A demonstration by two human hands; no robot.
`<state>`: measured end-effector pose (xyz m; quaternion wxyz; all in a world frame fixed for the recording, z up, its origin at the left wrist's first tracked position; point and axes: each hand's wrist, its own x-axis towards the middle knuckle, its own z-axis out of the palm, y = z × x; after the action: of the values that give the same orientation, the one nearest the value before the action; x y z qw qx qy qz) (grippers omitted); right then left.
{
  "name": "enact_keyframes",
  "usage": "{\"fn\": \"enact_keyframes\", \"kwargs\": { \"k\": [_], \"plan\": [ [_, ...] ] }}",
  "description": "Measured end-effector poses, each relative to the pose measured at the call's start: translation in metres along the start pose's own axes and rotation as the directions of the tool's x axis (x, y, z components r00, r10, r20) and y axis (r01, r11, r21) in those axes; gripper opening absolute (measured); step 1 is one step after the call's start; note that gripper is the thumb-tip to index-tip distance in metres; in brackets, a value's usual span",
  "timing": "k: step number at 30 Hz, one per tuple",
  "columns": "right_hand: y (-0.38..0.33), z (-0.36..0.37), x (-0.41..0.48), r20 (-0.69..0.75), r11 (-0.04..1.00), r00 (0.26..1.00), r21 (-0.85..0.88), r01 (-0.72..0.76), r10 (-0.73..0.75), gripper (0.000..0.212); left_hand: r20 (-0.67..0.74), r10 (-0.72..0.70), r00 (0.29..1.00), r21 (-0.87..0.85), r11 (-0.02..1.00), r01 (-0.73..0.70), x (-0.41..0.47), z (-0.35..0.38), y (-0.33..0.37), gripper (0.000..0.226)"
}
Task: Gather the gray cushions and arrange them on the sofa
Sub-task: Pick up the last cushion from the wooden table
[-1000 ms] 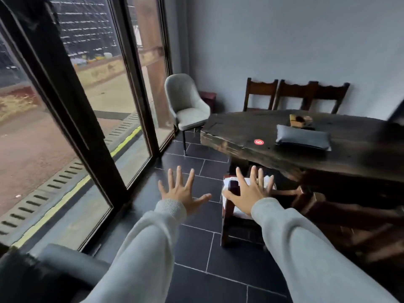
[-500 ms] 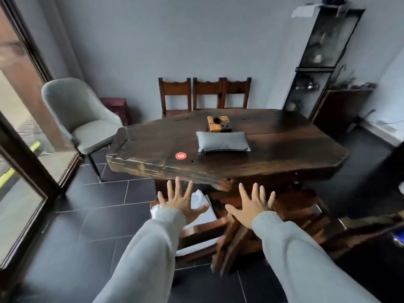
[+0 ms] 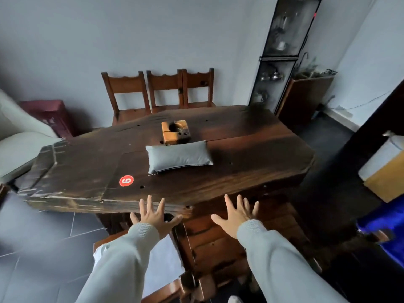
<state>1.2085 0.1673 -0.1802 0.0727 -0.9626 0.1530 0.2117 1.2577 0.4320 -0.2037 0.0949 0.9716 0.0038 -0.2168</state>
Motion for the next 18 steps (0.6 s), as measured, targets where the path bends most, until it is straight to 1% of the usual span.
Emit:
{"fn": "enact_keyframes", "kwargs": {
  "k": [1,2,4,5,6,7,8,10,11,12,13,14,16,17,18],
  "plan": [
    [0.012,-0.008,0.026,0.012,1.000,1.000,0.012,0.010,-0.010,0.093,0.011,-0.022,1.000,0.001,1.000,0.022,0.017,0.004,0.015,0.106],
    [0.012,-0.010,0.030,0.023,1.000,1.000,0.013,-0.004,0.004,0.093,0.011,-0.017,1.000,0.020,1.000,0.017,0.019,0.003,0.012,0.106],
    [0.033,-0.022,0.088,0.039,0.998,0.999,0.052,0.027,-0.029,0.092,0.020,-0.117,0.993,-0.033,0.992,0.118,0.049,0.012,0.038,0.105],
    [0.036,-0.021,0.088,0.047,0.999,0.999,0.053,0.003,-0.006,0.091,0.045,-0.132,0.990,-0.034,0.990,0.133,0.047,0.012,0.040,0.105],
    [0.043,-0.026,0.116,0.077,0.996,0.997,0.083,0.021,-0.027,0.091,0.039,-0.189,0.981,-0.077,0.978,0.192,0.060,0.014,0.052,0.105],
    [0.047,-0.030,0.140,0.093,0.993,0.995,0.112,0.037,-0.047,0.091,0.062,-0.261,0.963,-0.116,0.957,0.267,0.072,0.016,0.062,0.104],
    [0.048,-0.030,0.140,0.105,0.994,0.994,0.104,0.029,-0.040,0.091,0.075,-0.273,0.959,-0.148,0.948,0.281,0.070,0.018,0.066,0.103],
    [0.054,-0.037,0.183,0.164,0.990,0.984,0.129,0.049,-0.071,0.091,0.065,-0.321,0.945,-0.217,0.920,0.327,0.089,0.021,0.086,0.100],
    [0.058,-0.038,0.184,0.163,0.992,0.985,0.124,0.037,-0.057,0.090,0.045,-0.303,0.952,-0.209,0.929,0.305,0.088,0.021,0.091,0.099],
    [0.056,-0.040,0.204,0.178,0.990,0.981,0.131,0.051,-0.074,0.090,0.031,-0.319,0.947,-0.216,0.923,0.318,0.095,0.021,0.094,0.098],
    [0.052,-0.043,0.222,0.174,0.988,0.981,0.143,0.061,-0.086,0.089,0.046,-0.341,0.939,-0.209,0.916,0.342,0.103,0.021,0.094,0.098],
    [0.056,-0.047,0.223,0.174,0.986,0.982,0.159,0.047,-0.075,0.089,0.049,-0.332,0.942,-0.177,0.925,0.335,0.102,0.019,0.096,0.097],
    [0.043,-0.049,0.257,0.219,0.962,0.971,0.269,0.038,-0.100,0.088,0.058,-0.358,0.932,-0.170,0.917,0.362,0.128,0.011,0.082,0.095],
    [0.041,-0.052,0.257,0.218,0.958,0.970,0.284,0.043,-0.108,0.086,0.051,-0.371,0.927,-0.200,0.906,0.374,0.129,0.006,0.078,0.093],
    [0.034,-0.049,0.275,0.217,0.949,0.970,0.312,0.037,-0.109,0.084,0.044,-0.370,0.928,-0.219,0.903,0.370,0.150,0.001,0.069,0.091]
  ]
}}
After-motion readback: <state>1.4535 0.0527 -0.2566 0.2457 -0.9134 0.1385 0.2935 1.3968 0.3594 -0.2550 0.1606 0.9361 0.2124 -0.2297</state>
